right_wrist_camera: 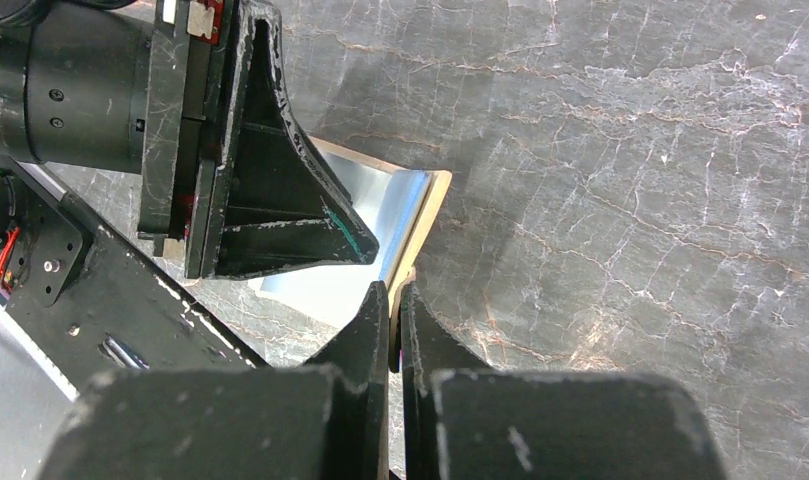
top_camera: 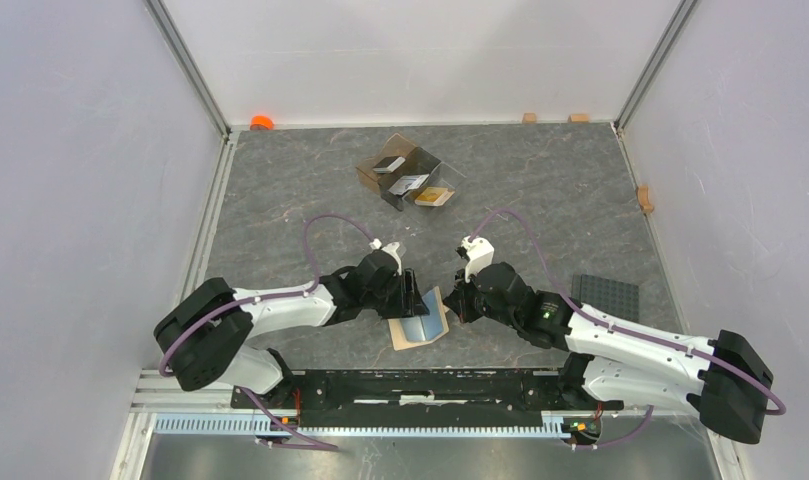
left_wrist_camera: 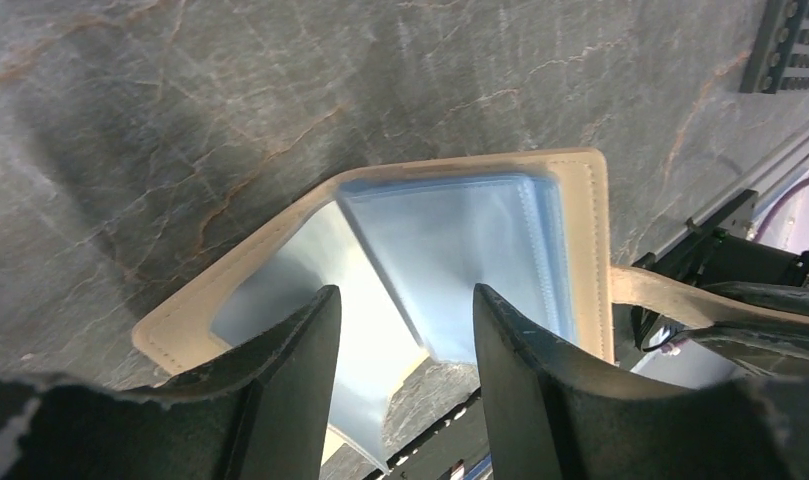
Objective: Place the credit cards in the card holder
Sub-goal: Open the card holder at the center of the board.
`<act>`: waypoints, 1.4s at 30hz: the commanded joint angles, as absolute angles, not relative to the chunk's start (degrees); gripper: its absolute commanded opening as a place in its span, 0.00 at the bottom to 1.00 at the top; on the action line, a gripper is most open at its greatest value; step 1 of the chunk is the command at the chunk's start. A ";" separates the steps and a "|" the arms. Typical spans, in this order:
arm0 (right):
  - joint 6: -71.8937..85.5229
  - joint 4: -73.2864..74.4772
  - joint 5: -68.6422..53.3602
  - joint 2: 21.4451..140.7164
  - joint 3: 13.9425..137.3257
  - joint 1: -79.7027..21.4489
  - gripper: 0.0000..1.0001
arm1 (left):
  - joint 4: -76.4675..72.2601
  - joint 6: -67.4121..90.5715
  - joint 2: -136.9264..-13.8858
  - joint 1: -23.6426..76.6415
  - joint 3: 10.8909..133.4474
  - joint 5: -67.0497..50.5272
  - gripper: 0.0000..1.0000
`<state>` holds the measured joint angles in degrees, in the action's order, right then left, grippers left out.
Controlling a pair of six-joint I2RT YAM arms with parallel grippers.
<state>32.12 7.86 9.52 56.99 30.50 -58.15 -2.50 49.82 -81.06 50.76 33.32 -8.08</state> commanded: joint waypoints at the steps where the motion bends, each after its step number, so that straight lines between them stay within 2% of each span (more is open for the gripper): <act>1: 32.05 7.07 11.64 55.81 30.07 -58.62 0.00 | 1.35 48.87 -80.44 50.98 33.06 -4.50 0.58; 10: 32.07 6.60 11.09 55.55 29.88 -58.62 0.00 | -6.77 50.63 -75.48 51.33 31.56 -9.32 0.62; 17: 32.11 6.70 11.13 55.21 29.86 -58.62 0.00 | -6.86 50.05 -78.07 51.50 33.38 -9.56 0.68; 42: 31.81 6.90 11.16 55.28 29.88 -58.93 0.00 | -9.54 51.06 -80.53 52.12 33.62 -8.35 0.74</act>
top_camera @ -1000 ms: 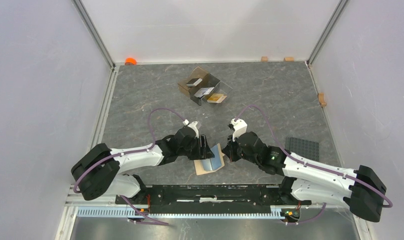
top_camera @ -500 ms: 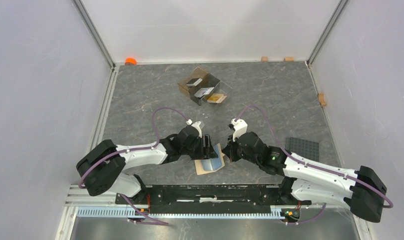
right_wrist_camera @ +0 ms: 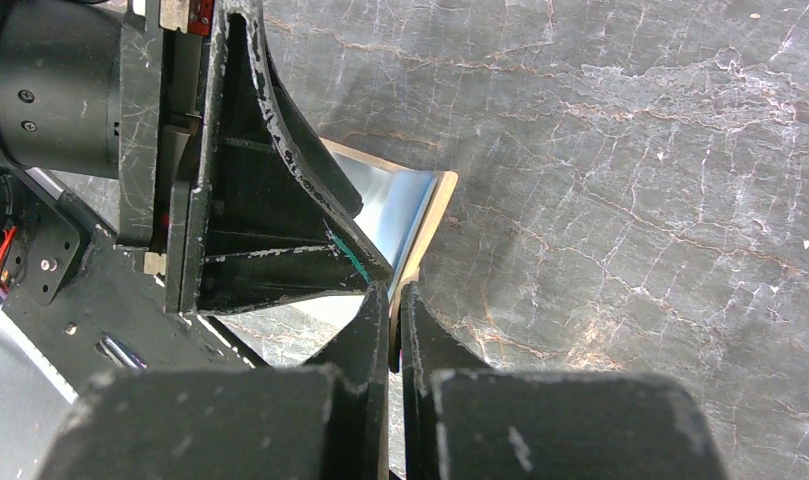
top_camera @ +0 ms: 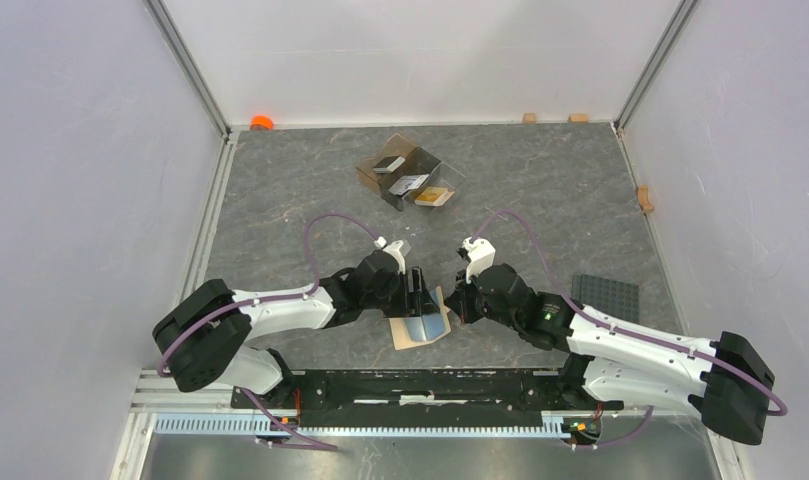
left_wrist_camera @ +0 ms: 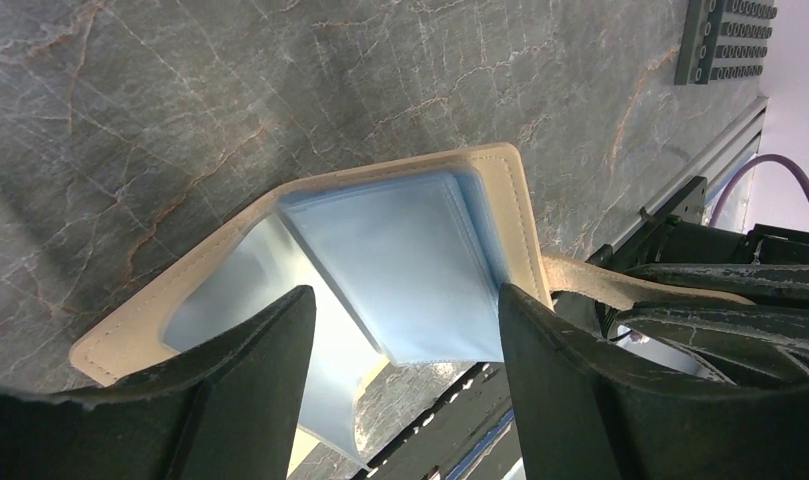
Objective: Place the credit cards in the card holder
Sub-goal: Open the card holder at the center of the board.
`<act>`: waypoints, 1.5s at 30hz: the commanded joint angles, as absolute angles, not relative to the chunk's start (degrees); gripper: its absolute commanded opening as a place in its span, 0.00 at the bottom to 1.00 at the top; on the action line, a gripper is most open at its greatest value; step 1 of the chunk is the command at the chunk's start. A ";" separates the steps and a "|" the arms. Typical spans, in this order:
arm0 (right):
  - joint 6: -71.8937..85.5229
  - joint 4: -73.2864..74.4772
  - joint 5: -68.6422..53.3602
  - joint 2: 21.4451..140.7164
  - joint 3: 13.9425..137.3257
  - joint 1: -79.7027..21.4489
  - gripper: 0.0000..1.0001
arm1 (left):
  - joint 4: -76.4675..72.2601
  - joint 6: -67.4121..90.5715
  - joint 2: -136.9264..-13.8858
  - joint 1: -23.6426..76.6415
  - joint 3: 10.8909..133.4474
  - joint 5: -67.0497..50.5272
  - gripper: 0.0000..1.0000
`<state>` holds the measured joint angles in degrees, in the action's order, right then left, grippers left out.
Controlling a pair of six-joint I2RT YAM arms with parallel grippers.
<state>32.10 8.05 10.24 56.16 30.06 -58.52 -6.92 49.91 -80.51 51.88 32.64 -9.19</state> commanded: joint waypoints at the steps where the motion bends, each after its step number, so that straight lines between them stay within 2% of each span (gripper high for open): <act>1: 31.81 6.94 11.16 55.25 29.88 -58.89 0.00 | -9.79 51.19 -80.90 52.12 33.60 -8.52 0.74; 9: 31.81 7.03 11.37 55.18 29.80 -58.97 0.00 | -10.16 51.78 -82.42 52.12 33.35 -7.55 0.74; 20: 31.81 7.67 12.75 54.74 29.44 -58.97 0.00 | 3.38 48.84 -84.61 52.90 35.40 -1.57 0.72; 33: 32.57 17.12 26.02 54.68 29.73 -58.92 0.00 | 15.34 47.90 -76.30 52.94 33.01 5.30 0.73; 45: 34.62 18.21 26.20 55.01 27.16 -58.97 0.00 | 23.21 48.72 -68.86 53.00 29.55 8.24 0.74</act>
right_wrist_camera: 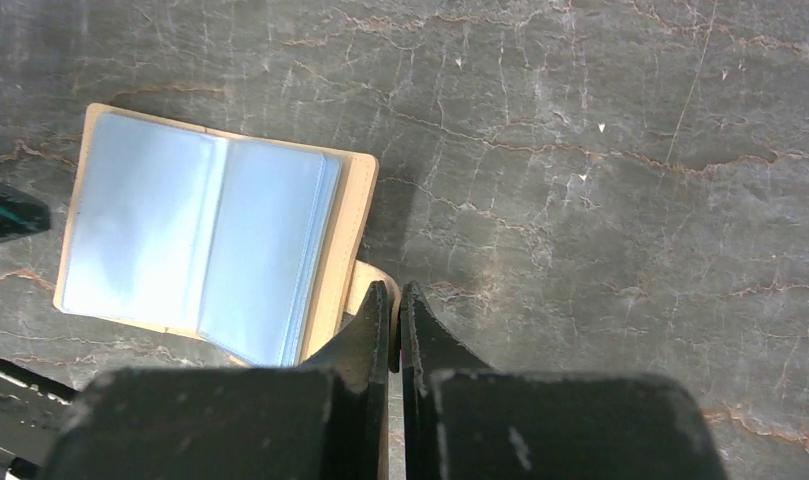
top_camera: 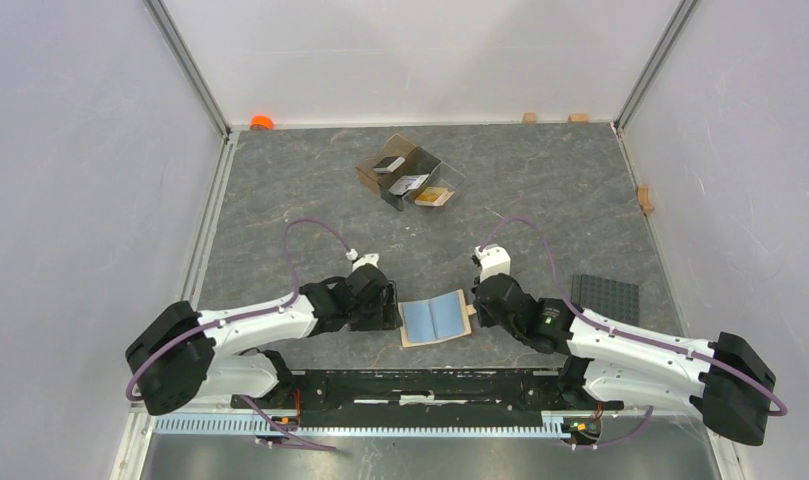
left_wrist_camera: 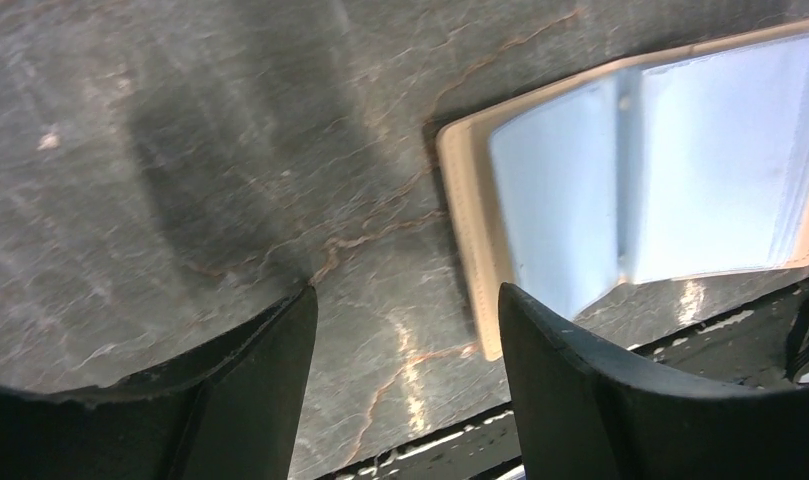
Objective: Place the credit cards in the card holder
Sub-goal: Open the card holder at the center of the board, then pick up the credit card from the storage box.
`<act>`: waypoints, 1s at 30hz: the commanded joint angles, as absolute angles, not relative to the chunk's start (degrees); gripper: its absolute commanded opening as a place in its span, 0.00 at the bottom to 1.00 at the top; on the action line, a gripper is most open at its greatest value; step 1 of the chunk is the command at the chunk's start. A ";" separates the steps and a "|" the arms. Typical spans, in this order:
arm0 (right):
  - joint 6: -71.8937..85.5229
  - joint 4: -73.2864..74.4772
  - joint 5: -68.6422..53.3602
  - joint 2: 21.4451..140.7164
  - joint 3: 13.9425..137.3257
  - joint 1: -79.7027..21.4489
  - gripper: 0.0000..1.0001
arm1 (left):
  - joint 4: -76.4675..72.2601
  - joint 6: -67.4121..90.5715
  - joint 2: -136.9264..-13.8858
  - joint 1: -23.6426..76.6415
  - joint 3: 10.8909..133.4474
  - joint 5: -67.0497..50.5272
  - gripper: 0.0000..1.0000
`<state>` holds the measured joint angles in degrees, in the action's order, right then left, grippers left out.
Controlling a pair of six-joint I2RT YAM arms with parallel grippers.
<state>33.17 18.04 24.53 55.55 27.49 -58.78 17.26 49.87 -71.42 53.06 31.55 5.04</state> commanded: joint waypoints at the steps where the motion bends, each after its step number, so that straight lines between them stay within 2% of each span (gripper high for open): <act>1: 34.71 18.16 26.08 54.91 27.17 -58.97 0.00 | 23.49 48.85 -67.92 53.00 29.43 8.33 0.74; 3: 34.84 18.43 26.00 54.74 27.44 -58.97 0.06 | 23.79 49.04 -66.05 53.00 29.84 8.20 0.75; 8: 35.32 21.63 25.82 53.53 30.50 -58.97 0.42 | 24.78 48.16 -61.20 52.91 34.46 6.69 0.80; 12: 34.51 26.69 28.73 53.00 35.05 -58.81 0.62 | 27.75 44.49 -60.71 52.19 41.76 6.41 0.94; 15: 32.74 27.90 28.65 51.75 37.24 -57.97 0.76 | 28.82 39.94 -62.75 50.22 47.01 3.51 1.00; 19: 29.09 27.91 26.97 49.54 38.67 -54.54 0.86 | 29.77 31.49 -69.34 45.69 56.19 -3.72 1.00; 22: 25.49 27.08 23.69 48.36 38.84 -49.41 0.92 | 33.30 25.56 -76.84 44.14 65.57 -4.44 1.00; 27: 20.02 24.52 16.31 47.28 38.24 -39.70 0.98 | 34.11 15.21 -91.12 44.03 82.79 -4.40 1.00; 30: 18.50 23.16 12.62 47.43 37.64 -35.48 0.98 | 34.19 8.87 -100.54 43.88 91.48 -2.77 0.99</act>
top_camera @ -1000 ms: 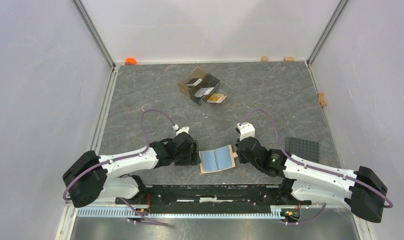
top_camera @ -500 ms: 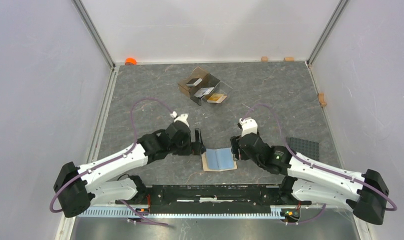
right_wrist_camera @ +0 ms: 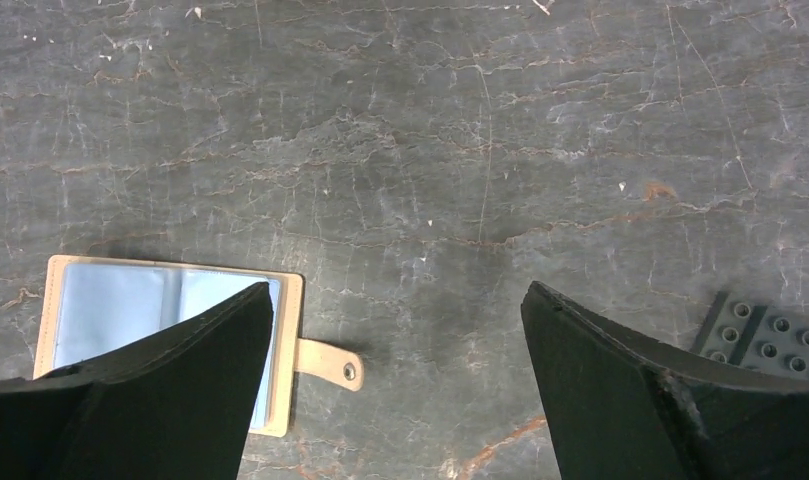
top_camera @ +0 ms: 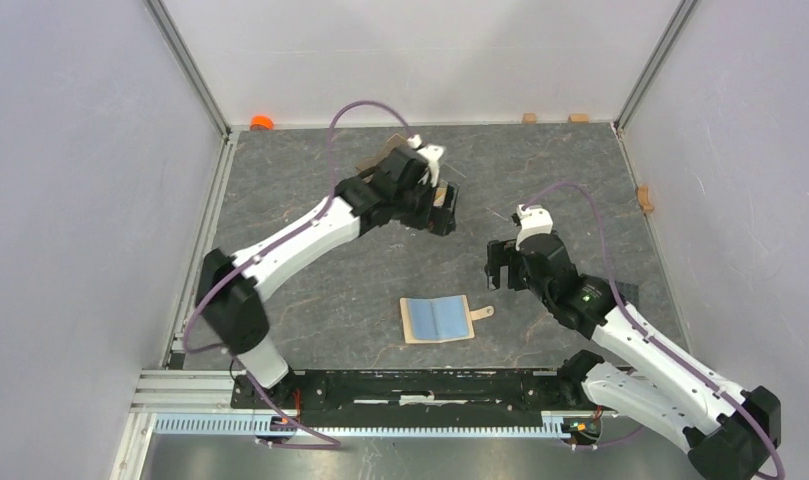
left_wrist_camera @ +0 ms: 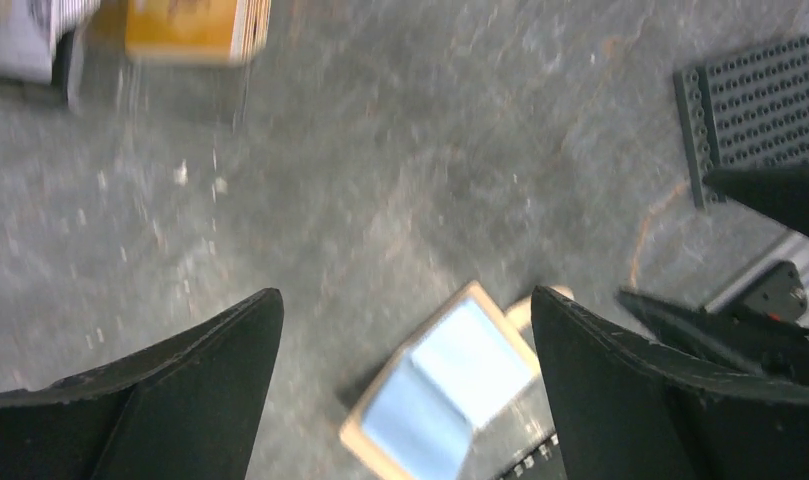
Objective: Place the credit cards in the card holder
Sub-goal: Pick up the credit card from the storage box.
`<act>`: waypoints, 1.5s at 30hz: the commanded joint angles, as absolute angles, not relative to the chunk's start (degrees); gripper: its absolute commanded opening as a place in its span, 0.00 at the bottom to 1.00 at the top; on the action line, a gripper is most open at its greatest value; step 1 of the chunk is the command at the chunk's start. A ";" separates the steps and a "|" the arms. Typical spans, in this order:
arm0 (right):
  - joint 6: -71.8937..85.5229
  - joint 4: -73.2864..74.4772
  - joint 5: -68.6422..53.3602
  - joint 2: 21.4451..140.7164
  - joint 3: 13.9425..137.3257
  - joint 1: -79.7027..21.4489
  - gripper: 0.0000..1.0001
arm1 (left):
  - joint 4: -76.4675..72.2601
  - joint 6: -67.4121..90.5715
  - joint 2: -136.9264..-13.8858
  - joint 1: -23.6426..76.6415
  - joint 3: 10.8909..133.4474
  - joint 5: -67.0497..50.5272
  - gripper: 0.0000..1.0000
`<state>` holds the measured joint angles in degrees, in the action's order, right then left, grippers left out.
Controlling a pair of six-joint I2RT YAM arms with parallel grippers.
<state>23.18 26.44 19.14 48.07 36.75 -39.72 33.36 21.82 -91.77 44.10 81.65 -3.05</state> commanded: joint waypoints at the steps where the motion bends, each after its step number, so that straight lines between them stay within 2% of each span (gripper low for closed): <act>1: 18.28 22.84 11.03 47.46 37.47 -34.33 0.98 | 34.40 6.94 -103.44 43.71 94.56 -1.71 0.99; 8: 17.38 21.00 2.55 45.65 35.16 -28.09 0.98 | 36.22 0.16 -121.42 41.76 110.85 3.51 0.97; 13: 18.66 19.42 -3.04 44.84 32.90 -26.38 0.98 | 33.71 -5.05 -126.80 41.75 114.66 7.97 0.97; 30: 19.12 18.75 -6.44 44.28 31.99 -25.39 0.98 | 31.28 -10.36 -135.58 40.87 119.48 5.15 0.98; 45: 19.10 18.90 -6.41 43.89 31.29 -25.12 0.98 | 31.38 -7.12 -131.98 41.83 116.70 0.26 0.98</act>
<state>19.05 20.53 -6.02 44.77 31.86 -25.39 32.51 -7.88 -135.48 40.93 116.84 3.79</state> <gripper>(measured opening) 0.977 0.981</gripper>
